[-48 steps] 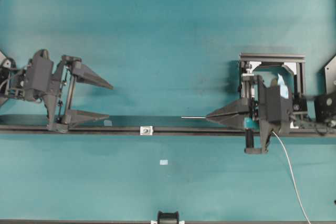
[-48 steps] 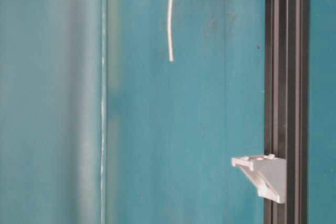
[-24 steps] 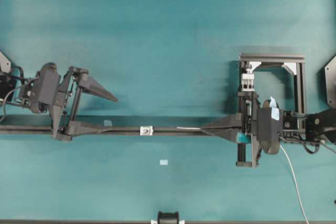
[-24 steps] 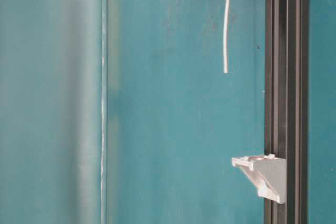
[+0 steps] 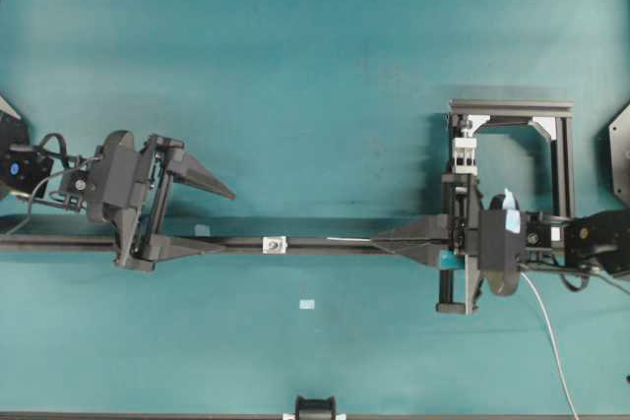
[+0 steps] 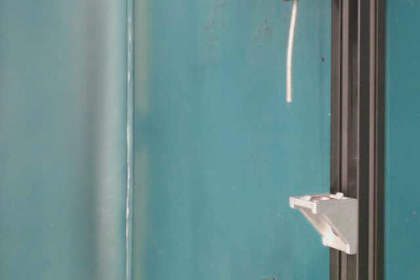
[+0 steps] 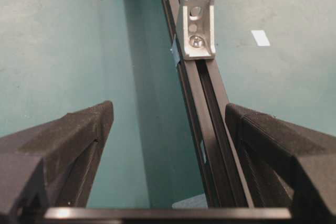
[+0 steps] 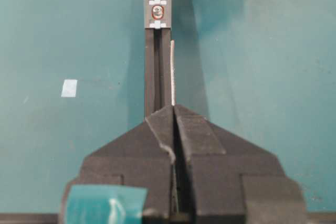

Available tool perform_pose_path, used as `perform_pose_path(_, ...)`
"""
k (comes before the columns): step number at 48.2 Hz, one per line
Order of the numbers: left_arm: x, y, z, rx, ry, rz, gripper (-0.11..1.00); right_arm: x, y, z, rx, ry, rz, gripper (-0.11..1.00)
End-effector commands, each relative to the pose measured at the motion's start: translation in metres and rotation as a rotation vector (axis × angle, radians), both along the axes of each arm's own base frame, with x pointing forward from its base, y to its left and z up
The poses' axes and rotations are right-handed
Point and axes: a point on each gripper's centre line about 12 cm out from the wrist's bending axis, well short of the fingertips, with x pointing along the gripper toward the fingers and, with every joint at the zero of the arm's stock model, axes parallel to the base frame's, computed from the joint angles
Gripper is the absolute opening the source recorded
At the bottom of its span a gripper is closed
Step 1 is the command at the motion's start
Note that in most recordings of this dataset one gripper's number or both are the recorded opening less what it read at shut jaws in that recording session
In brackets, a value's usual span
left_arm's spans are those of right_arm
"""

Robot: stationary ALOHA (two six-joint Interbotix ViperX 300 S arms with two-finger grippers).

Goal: Insert the wire into the hole on the left side and pull it with the left arm.
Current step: 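Align the wire tip with the hole in the white bracket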

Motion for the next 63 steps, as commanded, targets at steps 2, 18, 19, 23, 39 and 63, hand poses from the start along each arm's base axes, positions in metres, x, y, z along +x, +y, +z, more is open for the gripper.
perform_pose_path(2,0.003,-0.003,0.005,-0.004,-0.026,-0.009,0.79,0.004,0.005,0.004,0.001,-0.033,0.011,0.04)
perform_pose_path(18,0.008,-0.004,0.008,-0.005,-0.04,-0.01,0.79,0.003,0.004,0.0,-0.016,-0.041,0.014,0.04)
perform_pose_path(19,0.008,-0.004,0.008,-0.005,-0.041,-0.012,0.79,0.004,0.004,0.0,-0.016,-0.042,0.012,0.04)
perform_pose_path(23,0.01,-0.005,0.009,-0.006,-0.047,-0.012,0.79,0.004,0.005,-0.001,-0.016,-0.043,0.013,0.04)
perform_pose_path(39,0.012,-0.005,0.01,-0.007,-0.055,-0.011,0.78,0.007,0.007,-0.011,-0.012,-0.029,0.014,0.04)
perform_pose_path(63,0.02,-0.008,0.005,-0.005,-0.049,-0.015,0.78,0.009,0.007,-0.011,-0.017,-0.04,0.011,0.04)
